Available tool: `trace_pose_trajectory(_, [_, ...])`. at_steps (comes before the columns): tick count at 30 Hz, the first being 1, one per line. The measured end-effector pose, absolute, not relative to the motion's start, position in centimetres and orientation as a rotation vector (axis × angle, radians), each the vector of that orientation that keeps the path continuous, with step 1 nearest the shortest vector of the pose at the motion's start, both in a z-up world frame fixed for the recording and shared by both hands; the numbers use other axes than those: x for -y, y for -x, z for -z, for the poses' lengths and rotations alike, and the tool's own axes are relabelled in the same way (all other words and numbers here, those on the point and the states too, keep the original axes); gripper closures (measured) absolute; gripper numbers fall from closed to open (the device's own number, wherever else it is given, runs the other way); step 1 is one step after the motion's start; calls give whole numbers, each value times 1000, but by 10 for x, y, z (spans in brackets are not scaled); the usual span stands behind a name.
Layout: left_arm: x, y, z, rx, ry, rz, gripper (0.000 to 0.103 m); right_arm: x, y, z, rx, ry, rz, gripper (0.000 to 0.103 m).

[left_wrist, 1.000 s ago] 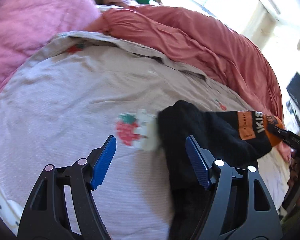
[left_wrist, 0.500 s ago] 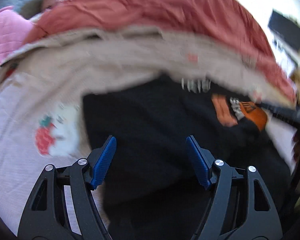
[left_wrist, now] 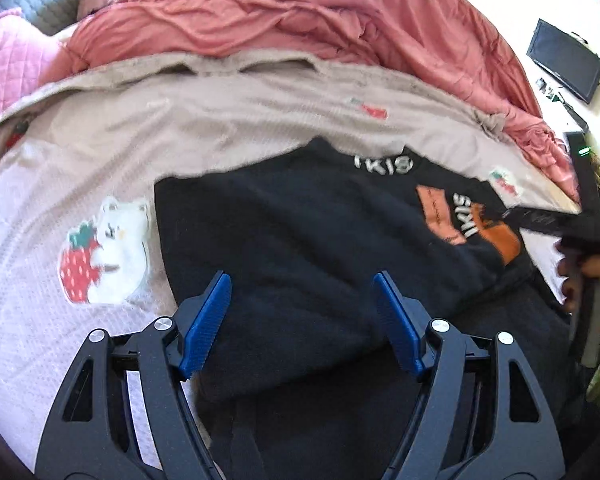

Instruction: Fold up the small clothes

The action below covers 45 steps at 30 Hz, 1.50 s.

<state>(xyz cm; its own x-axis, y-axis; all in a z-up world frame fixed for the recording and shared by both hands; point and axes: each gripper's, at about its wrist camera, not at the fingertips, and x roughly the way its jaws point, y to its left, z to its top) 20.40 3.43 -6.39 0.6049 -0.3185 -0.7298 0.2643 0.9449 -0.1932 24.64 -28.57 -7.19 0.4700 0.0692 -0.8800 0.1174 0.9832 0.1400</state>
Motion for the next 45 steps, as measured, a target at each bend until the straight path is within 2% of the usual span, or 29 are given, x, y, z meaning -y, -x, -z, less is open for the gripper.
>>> trace_pose_trajectory(1, [-35,-205,65,-857,64,335,35,284,-248,75,-1092,-209,20,51])
trace_pose_trajectory(2, [-35,-207,69,-876,69,333,35,282,-249,77,-1094,-217,10,63])
trace_pose_trajectory(3, [-34,-209,74,-898,75,333,35,279,-250,77,-1094,-217,-12,86])
trace_pose_trajectory(5, [-32,-210,81,-921,65,328,35,269,-247,70,-1075,-133,-13,92])
trace_pose_trajectory(11, [-31,-210,81,-929,71,336,35,272,-233,53,-1006,30,63,98])
trace_pose_trajectory(12, [-30,-210,81,-928,62,333,35,274,-235,59,-1020,52,83,103])
trace_pose_trajectory(17, [-32,-211,81,-934,76,338,35,289,-236,81,-1045,35,114,103])
trace_pose_trajectory(19, [-33,-211,79,-932,82,336,35,291,-228,72,-1010,10,121,93])
trace_pose_trajectory(20, [-34,-210,77,-926,90,338,35,290,-221,65,-979,-8,114,81])
trace_pose_trajectory(21, [-35,-210,73,-919,99,343,35,287,-216,57,-952,-14,101,73])
trace_pose_trajectory(25, [-35,-203,55,-862,105,373,35,259,-200,37,-879,5,-16,69])
trace_pose_trajectory(30, [-23,-203,66,-913,34,372,34,220,-196,47,-922,43,-133,64])
trace_pose_trajectory(32, [-19,-205,73,-952,0,372,28,212,-195,52,-939,36,-144,63])
trace_pose_trajectory(37, [-19,-206,81,-982,-13,361,26,207,-196,66,-985,70,-122,62])
trace_pose_trajectory(39, [-19,-206,81,-982,-10,363,26,211,-201,80,-1040,137,-39,51])
trace_pose_trajectory(45, [-25,-207,77,-989,37,366,26,216,-201,88,-1036,124,-26,49])
